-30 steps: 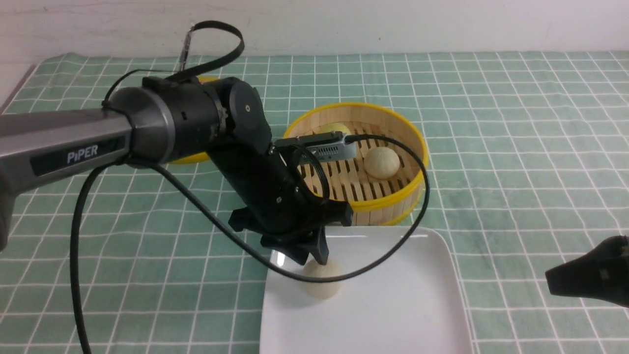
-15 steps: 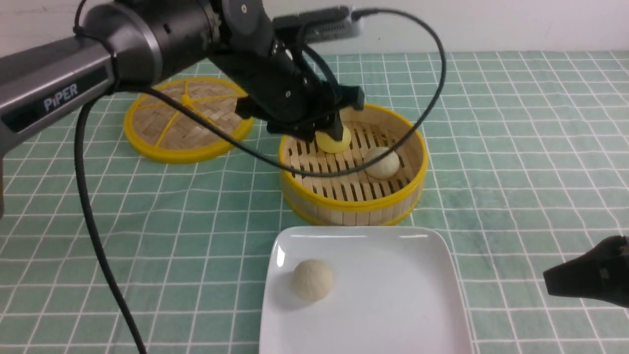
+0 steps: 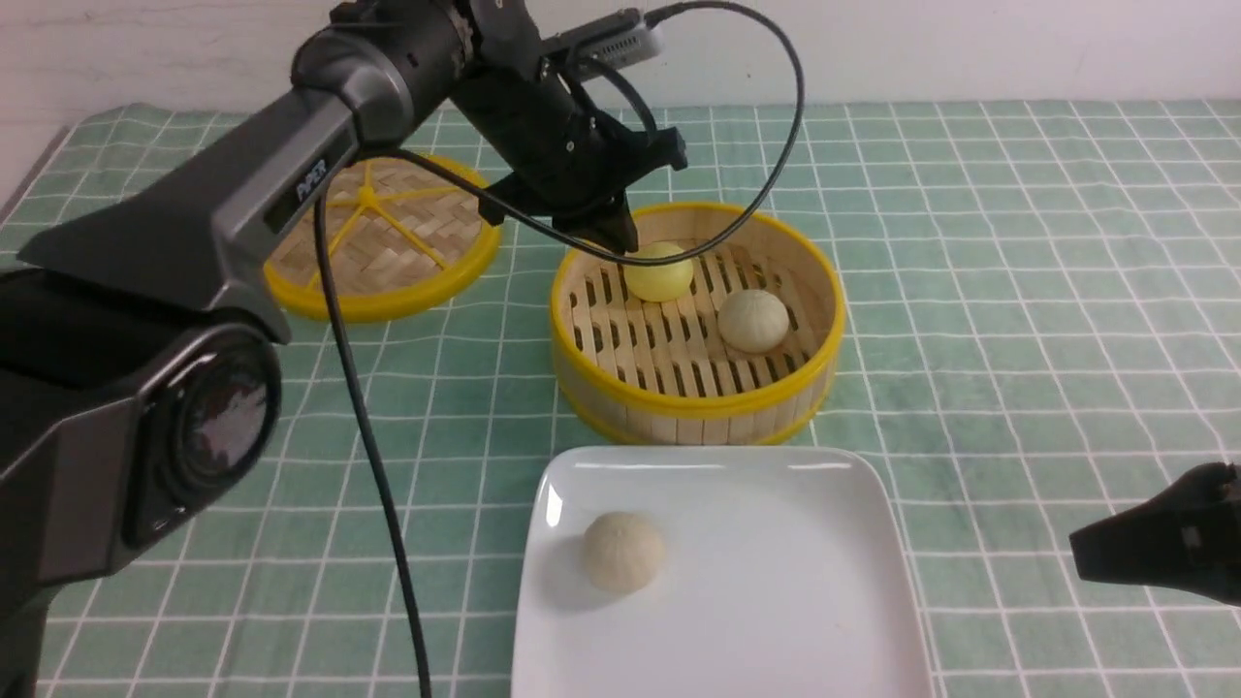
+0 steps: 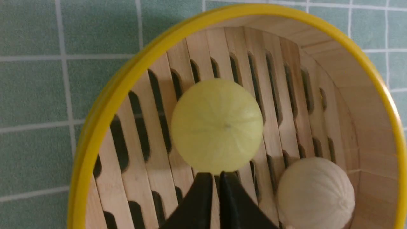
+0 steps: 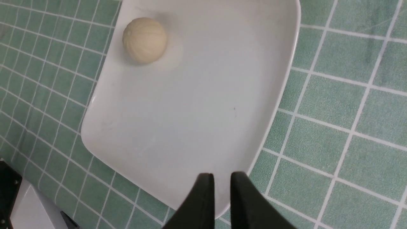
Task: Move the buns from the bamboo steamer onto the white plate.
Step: 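Reach into the bamboo steamer and grasp a bun with the left gripper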
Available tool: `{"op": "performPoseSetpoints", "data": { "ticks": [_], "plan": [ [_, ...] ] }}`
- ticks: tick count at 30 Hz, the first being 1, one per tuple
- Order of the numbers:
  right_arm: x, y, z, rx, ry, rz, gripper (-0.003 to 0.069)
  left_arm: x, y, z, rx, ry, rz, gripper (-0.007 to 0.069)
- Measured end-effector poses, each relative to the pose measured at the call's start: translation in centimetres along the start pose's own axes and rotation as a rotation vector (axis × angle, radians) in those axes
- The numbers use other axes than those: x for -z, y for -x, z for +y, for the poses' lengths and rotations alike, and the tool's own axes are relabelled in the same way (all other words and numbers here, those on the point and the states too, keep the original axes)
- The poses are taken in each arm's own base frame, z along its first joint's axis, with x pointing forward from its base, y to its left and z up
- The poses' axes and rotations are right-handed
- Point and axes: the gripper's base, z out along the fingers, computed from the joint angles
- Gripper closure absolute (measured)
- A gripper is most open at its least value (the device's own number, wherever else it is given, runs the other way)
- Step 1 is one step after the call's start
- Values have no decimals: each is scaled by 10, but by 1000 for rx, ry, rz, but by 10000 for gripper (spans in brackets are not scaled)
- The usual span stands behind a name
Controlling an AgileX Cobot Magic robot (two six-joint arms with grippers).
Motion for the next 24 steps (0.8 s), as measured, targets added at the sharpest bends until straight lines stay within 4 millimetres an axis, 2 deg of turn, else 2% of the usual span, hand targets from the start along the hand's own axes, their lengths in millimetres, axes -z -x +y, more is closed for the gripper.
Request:
{"op": "performPoseSetpoints", "data": {
  "ticks": [5,6,8,12,14,16,18,19,20,21,24],
  "plan": [
    [0,0,0,0,-2,-3,552,-19,2,-3,-7,-24,-41,335],
    [0,0,0,0,-2,-3,552,-20,2,-3,-10,-25,-45,320],
    [0,0,0,0,-2,-3,550,-30,-1,-6,-20,-29,-47,243],
    [0,0,0,1,-2,-3,547,-42,-6,-7,-52,-1,-39,206],
    [0,0,0,1,-2,-3,546,-45,-7,-7,-63,14,-35,220],
    [0,0,0,1,-2,-3,541,-47,-8,-6,-73,27,-33,300],
    [0,0,0,1,-2,-3,540,-46,-8,-6,-75,32,-25,399],
    [0,0,0,1,-3,-4,539,-43,-8,-6,-80,37,-17,509],
    [0,1,0,2,-3,-6,538,-38,-8,-8,-88,42,-13,556],
    [0,1,0,3,-3,-6,538,-37,-8,-8,-91,43,-11,568],
    [0,0,0,9,-1,-3,535,2,-2,-21,-157,53,-10,601]
  ]
}}
